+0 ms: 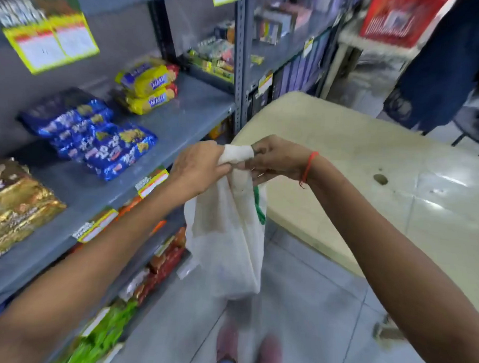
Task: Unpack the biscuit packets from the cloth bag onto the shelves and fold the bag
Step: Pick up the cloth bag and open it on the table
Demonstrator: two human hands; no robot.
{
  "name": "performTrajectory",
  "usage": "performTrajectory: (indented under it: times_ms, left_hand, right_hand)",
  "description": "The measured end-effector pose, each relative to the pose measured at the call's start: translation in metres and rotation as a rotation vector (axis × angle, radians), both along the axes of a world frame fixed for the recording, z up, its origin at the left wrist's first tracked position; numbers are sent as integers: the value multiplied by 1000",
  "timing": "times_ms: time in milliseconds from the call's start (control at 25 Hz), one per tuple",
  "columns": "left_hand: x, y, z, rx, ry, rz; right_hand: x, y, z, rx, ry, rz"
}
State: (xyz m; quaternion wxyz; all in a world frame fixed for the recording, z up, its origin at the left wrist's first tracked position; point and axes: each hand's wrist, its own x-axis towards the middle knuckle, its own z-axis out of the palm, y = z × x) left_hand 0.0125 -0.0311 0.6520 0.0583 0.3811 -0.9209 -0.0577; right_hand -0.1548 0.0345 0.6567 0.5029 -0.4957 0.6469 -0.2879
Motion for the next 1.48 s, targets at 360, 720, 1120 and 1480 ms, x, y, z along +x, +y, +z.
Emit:
performTrajectory:
  times_ms: [360, 720, 1120, 1480]
  left_hand:
    - [-88, -42, 72, -92, 302, -58]
    - [-215, -114, 58, -218, 281, -91]
    - [-236, -157, -67, -353, 206, -26]
    - [-184, -148, -200, -103, -75, -238]
  right_hand:
    - [-51, -27, 65, -391, 124, -465]
    - [-156, -105, 39, -530, 337, -744]
    - [-177, -134, -63, -511, 403, -555]
    - [-178, -94, -191, -437, 709, -302]
